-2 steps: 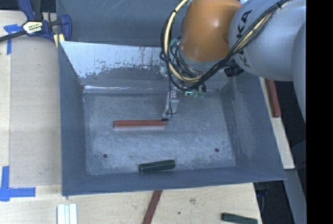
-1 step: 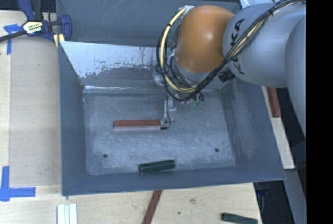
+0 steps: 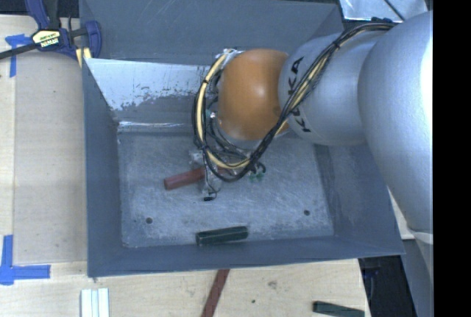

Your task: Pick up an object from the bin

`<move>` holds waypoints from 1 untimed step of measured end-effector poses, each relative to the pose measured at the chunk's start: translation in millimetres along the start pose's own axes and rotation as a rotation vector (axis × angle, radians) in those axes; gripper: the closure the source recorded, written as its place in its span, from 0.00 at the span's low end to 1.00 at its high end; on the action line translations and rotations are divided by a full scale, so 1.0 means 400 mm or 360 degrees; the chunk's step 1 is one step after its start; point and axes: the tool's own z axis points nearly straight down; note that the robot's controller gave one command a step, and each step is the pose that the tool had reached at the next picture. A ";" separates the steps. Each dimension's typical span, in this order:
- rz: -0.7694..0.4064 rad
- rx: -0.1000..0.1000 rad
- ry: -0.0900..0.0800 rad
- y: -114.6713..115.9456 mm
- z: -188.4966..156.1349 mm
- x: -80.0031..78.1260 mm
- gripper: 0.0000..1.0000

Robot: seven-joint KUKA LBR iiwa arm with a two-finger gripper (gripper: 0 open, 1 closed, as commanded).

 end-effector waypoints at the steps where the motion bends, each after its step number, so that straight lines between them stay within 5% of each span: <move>1: 0.0001 0.0000 0.0000 0.000 0.000 0.000 1.00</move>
Offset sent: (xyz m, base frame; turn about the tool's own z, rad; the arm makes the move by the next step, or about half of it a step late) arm -0.0197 -0.0113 0.1159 -0.0310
